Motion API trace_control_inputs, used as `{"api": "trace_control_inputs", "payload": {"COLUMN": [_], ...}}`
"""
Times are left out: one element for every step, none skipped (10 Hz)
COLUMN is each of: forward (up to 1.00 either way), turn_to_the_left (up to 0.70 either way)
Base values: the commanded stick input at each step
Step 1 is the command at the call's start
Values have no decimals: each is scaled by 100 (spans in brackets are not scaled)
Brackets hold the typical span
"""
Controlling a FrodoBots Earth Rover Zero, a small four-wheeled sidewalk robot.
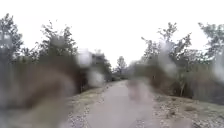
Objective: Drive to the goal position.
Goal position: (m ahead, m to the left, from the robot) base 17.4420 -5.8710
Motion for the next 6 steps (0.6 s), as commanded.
{"api": "trace_control_inputs", "payload": {"forward": [45, 45, 45, 45, 45, 45], "turn_to_the_left": [-15, -2, 0, 0, 0, 0]}}
